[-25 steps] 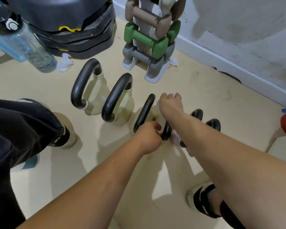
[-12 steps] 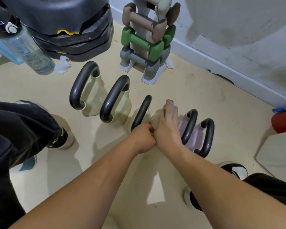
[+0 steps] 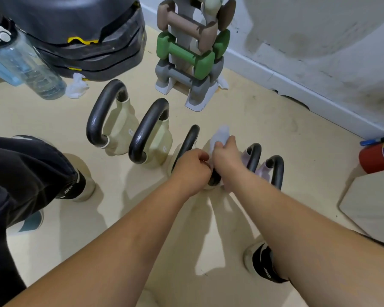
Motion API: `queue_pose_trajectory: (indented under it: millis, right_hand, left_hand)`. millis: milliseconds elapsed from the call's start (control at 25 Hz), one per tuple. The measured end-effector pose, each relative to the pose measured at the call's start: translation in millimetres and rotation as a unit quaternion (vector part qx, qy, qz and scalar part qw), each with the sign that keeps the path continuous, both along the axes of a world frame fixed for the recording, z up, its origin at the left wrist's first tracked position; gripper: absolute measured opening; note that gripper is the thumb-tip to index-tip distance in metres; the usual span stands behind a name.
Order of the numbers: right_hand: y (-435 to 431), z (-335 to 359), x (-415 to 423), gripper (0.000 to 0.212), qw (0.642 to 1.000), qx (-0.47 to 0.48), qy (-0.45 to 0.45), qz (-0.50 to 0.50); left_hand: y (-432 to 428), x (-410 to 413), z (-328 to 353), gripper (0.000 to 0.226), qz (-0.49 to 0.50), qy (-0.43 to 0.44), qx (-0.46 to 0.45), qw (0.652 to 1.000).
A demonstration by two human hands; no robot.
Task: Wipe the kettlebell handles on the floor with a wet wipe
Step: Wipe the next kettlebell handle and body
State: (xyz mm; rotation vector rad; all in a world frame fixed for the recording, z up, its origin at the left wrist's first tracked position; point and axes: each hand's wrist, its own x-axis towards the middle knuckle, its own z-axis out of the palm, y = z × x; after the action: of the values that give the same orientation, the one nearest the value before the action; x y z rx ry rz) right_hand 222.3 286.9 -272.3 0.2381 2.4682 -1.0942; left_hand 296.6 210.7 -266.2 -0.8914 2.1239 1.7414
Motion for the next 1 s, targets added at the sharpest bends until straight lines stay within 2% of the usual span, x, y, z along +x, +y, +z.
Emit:
queue_pose_trajectory:
  millis: [80,120,240,280,400,480,560,640,760,880,1000]
  right_hand:
    - [-6.4,8.4,-30.3,0.022,0.982,-0.115,-0.122,-0.087]
    - [-11.9,6.0,-43.2,0.023,0.965,-0.159,-0.168,-0.123]
    - [-16.4,-5.1,-54.5,0.017,0.962,-0.145,-0.181,-0.143]
    - [-15.2,-1.8,-50.0,0.022,0.962,-0.144,-0.187,-0.141]
    - [-0.5,3.3,-22.5,0.035,0.968,-0.122,-0.178,-0.127]
    - [5.4,-2.2,3.8,0.037,0.984,-0.085,-0.128,-0.091]
    - [10.7,-7.1,33.6,0.039,0.993,-0.098,-0.054,-0.040]
    - [23.9,-8.1,55.8,0.042,0.991,-0.126,-0.034,-0.009]
    - [51.1,8.3,74.3,0.026,0.993,-0.110,-0.052,0.012]
    - [77.9,40.3,70.0,0.024,0.993,-0.090,-0.049,-0.062]
    - [99.1,61.9,65.4,0.019,0.980,-0.118,0.009,-0.162]
  left_hand:
    - [0.4,-3.8,-1.1,0.028,-0.003,0.008,0.013,1.000]
    - [-0.3,-5.0,-2.7,0.027,-0.003,0.007,0.015,1.000]
    - [-3.3,-4.9,-8.6,0.026,-0.009,-0.012,-0.003,1.000]
    - [-4.1,-4.0,-11.2,0.026,-0.011,-0.022,-0.008,1.000]
    - [-3.2,2.8,-12.4,0.023,-0.023,-0.040,-0.040,0.998]
    - [0.9,9.0,-10.6,0.020,-0.020,-0.034,-0.063,0.997]
    - [4.2,13.7,-8.3,0.023,0.006,-0.037,-0.067,0.997]
    - [8.2,15.4,-2.6,0.028,0.043,-0.038,-0.069,0.996]
    - [19.6,7.9,10.5,0.027,0.072,-0.015,-0.054,0.996]
    - [39.3,3.9,31.8,0.029,0.087,0.020,-0.009,0.996]
    - [54.3,7.7,43.9,0.034,0.091,0.054,0.019,0.994]
